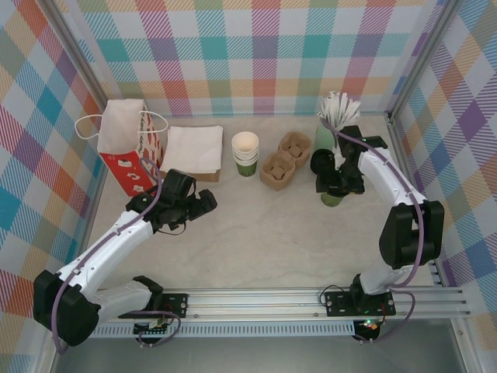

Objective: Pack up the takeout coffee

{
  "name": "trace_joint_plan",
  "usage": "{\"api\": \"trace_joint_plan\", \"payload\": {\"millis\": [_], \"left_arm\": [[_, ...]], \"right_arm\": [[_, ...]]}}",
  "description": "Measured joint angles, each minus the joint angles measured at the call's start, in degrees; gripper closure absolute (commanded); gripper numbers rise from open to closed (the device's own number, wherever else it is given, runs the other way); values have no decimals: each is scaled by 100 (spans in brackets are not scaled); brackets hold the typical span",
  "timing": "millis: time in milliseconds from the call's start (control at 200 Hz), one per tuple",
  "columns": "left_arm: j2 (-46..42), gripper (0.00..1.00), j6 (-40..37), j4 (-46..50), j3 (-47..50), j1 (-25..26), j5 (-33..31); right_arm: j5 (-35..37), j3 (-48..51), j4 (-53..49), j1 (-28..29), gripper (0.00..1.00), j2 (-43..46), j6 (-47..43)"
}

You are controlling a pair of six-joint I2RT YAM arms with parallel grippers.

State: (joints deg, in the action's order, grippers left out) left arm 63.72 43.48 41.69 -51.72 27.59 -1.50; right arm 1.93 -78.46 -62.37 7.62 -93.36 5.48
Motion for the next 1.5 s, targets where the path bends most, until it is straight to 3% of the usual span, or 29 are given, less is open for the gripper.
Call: {"api": "trace_joint_plan", "payload": {"millis": [225,390,755,1085,1500], "left_arm": [[52,0,0,0,-70,0,13],[74,0,-2,2,-70,0,11],[74,0,-2,7,-72,0,11],[74,0,-2,22,-72,0,-7],[74,0,-2,26,-129,0,-13]], "right_arm": [[52,-83,181,-577,22,-466,-66],[68,-83,317,-621,20,-713,-63],[133,-83,398,-621,0,-780,-37],[133,-81,404,-621,0,-704,2],[-28,-61,175,-621,0,44,136]]}}
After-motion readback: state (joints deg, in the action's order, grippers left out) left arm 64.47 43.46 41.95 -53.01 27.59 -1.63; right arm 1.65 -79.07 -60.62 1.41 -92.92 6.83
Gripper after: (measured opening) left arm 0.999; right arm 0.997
